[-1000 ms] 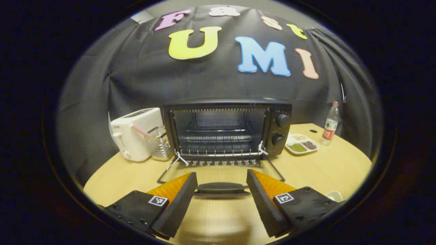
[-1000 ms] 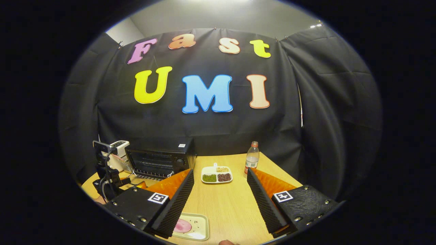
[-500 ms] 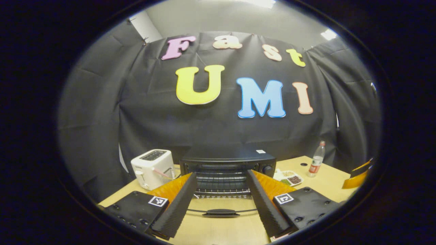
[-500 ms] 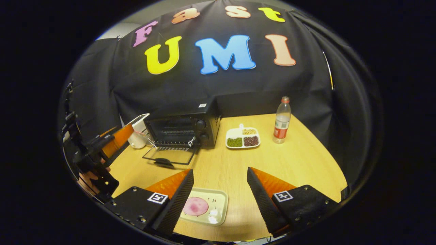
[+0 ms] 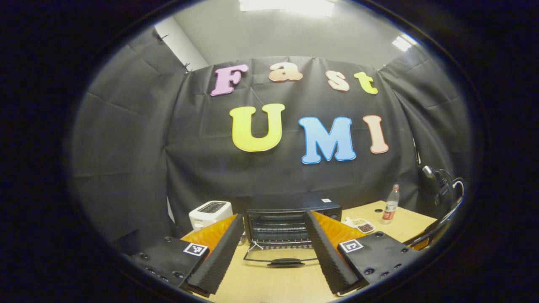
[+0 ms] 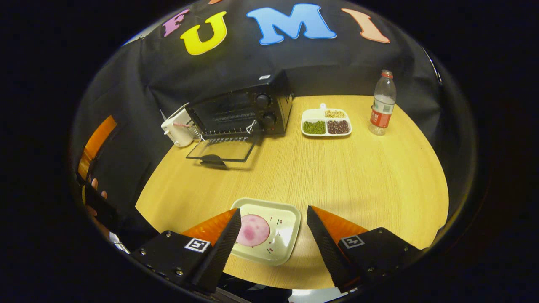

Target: Open the electric oven with the left hand, put the food in, and close the electric oven.

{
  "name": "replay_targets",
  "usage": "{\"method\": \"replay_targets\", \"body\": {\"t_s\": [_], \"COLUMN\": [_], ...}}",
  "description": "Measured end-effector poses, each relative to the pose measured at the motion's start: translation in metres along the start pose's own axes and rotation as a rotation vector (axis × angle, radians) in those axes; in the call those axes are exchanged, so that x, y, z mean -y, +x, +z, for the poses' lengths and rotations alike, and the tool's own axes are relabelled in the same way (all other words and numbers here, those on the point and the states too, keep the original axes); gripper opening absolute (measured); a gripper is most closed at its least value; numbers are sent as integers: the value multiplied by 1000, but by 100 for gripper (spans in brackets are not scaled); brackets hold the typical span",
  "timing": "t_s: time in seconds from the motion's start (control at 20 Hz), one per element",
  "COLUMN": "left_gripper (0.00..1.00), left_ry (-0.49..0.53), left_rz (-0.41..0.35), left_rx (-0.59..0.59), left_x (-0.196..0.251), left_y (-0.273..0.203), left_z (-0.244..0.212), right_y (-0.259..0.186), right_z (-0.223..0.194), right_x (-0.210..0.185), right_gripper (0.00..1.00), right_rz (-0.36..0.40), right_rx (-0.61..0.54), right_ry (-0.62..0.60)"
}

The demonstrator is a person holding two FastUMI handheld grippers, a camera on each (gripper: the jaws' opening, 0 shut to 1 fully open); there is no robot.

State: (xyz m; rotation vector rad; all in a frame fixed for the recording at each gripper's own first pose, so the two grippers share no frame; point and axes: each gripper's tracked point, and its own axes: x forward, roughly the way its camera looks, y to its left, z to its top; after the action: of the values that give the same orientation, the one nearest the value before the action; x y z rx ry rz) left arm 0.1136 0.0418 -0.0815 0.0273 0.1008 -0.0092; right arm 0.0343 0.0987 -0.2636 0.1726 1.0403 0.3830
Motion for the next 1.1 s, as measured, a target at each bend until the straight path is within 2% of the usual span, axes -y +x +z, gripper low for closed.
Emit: {"method": "replay_targets", "body": {"t_s": [0.3, 0.35, 0.4, 0.6, 0.8, 0.85, 0.9, 0.95, 1.0, 1.05, 1.1], "left_gripper": [100, 98, 100, 98, 100, 98, 100, 98, 100, 98, 98], "left_ry": [-3, -4, -3, -6, -13, -15, -17, -21, -27, -34, -40], "left_rz": [94, 108, 122, 164, 195, 201, 204, 207, 213, 217, 221], "left_rx": [-10, -14, -18, -33, -43, -45, -46, -48, -50, -52, -54], "left_x": [-32, -37, -42, -55, -64, -66, -67, -67, -68, -70, -72], "left_y": [-21, -23, -26, -31, -35, -36, -36, -37, -37, -37, -38], "left_z": [-4, -5, -7, -13, -17, -17, -17, -19, -21, -21, -22], "right_y": [25, 28, 30, 35, 40, 41, 44, 44, 46, 49, 48], "right_z": [-26, -31, -37, -58, -66, -68, -68, -69, -69, -73, -74], "right_x": [11, 13, 16, 20, 19, 19, 20, 21, 19, 22, 31], "right_gripper": [97, 97, 97, 95, 95, 95, 92, 89, 71, 71, 63], "right_rz": [54, 61, 67, 105, 131, 135, 127, 126, 135, 123, 86], "right_rx": [-200, -233, -271, -420, -492, -505, -509, -522, -528, -534, -547], "right_ry": [54, 70, 85, 178, 255, 255, 256, 257, 269, 262, 251]}}
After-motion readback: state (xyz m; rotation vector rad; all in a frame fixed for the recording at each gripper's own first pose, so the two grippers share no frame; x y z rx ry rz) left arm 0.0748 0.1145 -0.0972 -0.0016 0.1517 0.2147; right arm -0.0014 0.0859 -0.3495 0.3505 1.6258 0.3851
